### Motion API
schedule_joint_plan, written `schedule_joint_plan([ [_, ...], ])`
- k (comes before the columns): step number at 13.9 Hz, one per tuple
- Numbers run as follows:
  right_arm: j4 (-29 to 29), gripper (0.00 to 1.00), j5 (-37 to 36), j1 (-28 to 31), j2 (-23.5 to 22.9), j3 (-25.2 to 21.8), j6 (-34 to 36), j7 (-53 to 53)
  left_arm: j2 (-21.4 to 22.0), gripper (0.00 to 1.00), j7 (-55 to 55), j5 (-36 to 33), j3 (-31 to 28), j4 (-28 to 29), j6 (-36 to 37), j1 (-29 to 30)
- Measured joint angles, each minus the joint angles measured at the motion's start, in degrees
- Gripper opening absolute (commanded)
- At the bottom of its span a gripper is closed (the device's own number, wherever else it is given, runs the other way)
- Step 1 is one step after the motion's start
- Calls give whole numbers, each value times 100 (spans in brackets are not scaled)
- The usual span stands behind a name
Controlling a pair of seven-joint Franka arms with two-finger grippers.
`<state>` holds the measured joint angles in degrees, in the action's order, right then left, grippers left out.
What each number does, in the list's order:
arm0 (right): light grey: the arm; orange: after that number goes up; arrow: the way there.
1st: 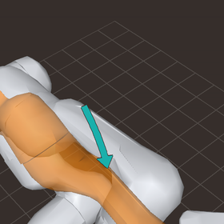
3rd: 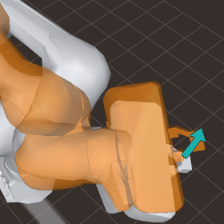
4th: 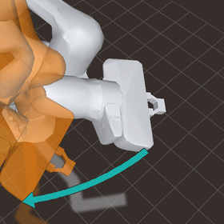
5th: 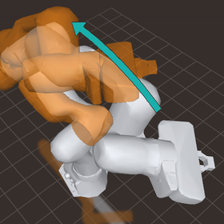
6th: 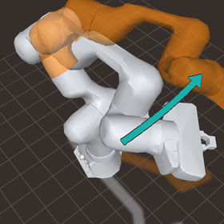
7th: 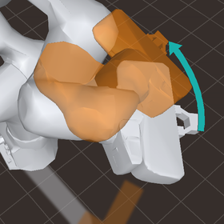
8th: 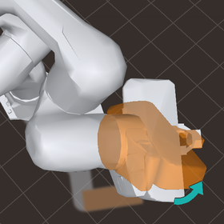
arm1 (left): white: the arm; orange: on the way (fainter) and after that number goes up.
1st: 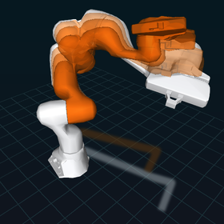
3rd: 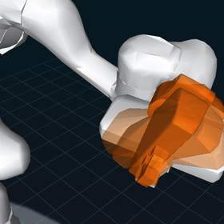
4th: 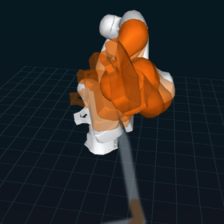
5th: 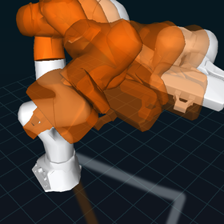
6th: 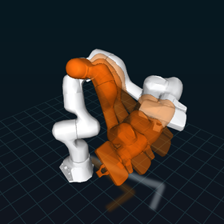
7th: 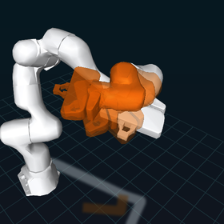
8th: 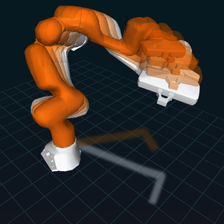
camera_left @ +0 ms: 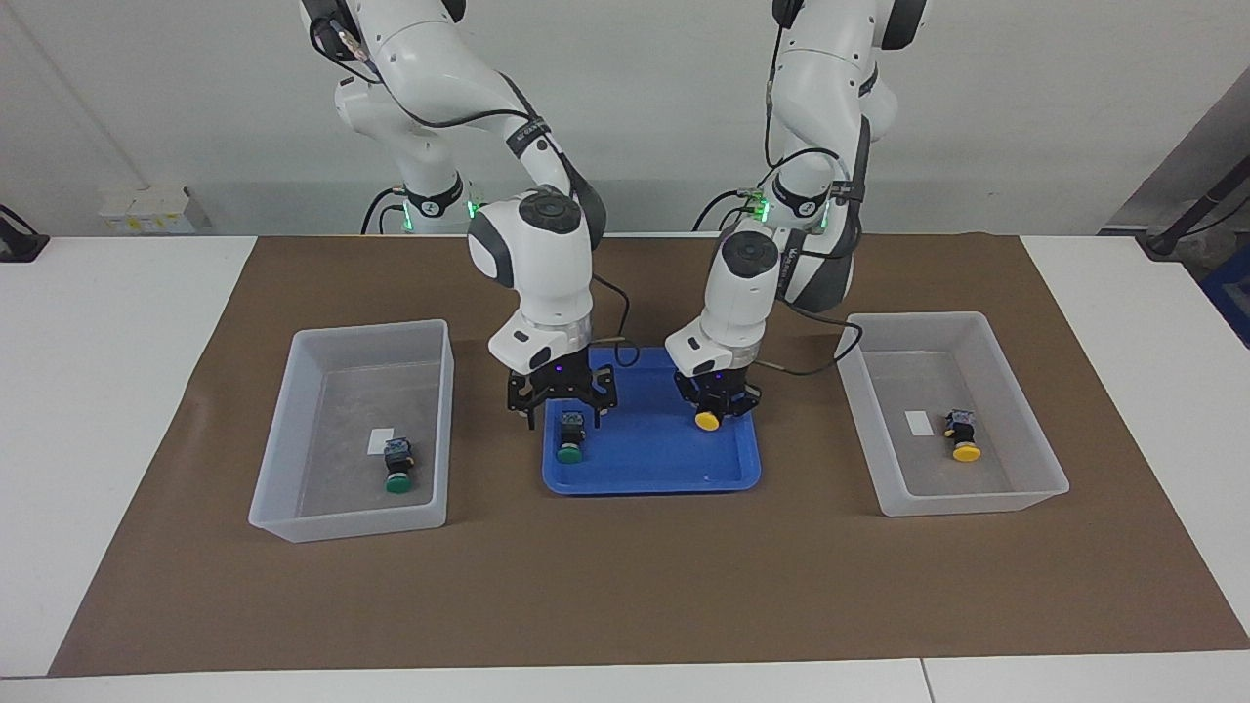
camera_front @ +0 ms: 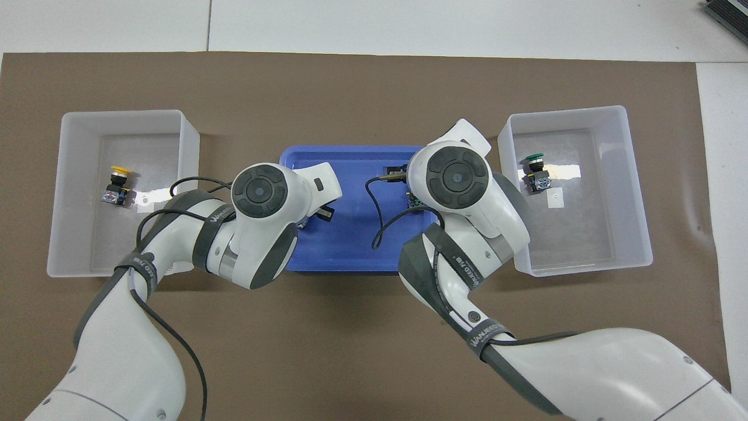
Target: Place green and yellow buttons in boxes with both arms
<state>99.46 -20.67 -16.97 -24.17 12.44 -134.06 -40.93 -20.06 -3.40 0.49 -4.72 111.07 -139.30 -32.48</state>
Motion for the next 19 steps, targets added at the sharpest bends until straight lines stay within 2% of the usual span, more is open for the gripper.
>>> schedule_joint_plan([
  [3, -40, 100, -427, -174, -307, 0, -114, -538, 49, 0, 0, 47, 1, -485, 330, 331],
  [4, -53, 95, -444, -185, -357, 0, -116, -554, 70, 0, 0, 94, -3, -669, 501, 479],
  [7, -68, 91, -566, -184, -416, -4, -128, -554, 140, 0, 15, 259, -16, -1271, 1065, 960],
  [8, -68, 85, -612, -184, -440, -4, -129, -554, 160, 0, 16, 271, -17, -1453, 1241, 1145],
  [9, -68, 82, -676, -184, -469, -4, -130, -554, 169, 0, 27, 275, -17, -1575, 1371, 1338],
  [10, -67, 81, -739, -184, -498, -4, -130, -554, 171, 0, 88, 276, -15, -1636, 1445, 1526],
  [11, -64, 64, -777, -184, -526, -4, -130, -554, 170, 0, 204, 280, -15, -1647, 1469, 1716],
  [12, -62, 60, -782, -184, -547, -4, -130, -554, 168, 0, 326, 289, -17, -1646, 1496, 1874],
  [16, 27, 59, -784, -185, -591, -4, -359, -554, 165, 0, 923, 293, -31, -1633, 1587, 2460],
  [17, 56, 43, -785, -184, -594, -5, -385, -554, 165, 0, 1126, 293, -32, -1622, 1607, 2609],
  [18, 73, 14, -785, -185, -594, -5, -398, -554, 165, 0, 1332, 294, -34, -1599, 1614, 2747],
  [19, 76, 0, -785, -184, -594, -5, -404, -554, 166, 0, 1507, 295, -37, -1563, 1614, 2858],
])
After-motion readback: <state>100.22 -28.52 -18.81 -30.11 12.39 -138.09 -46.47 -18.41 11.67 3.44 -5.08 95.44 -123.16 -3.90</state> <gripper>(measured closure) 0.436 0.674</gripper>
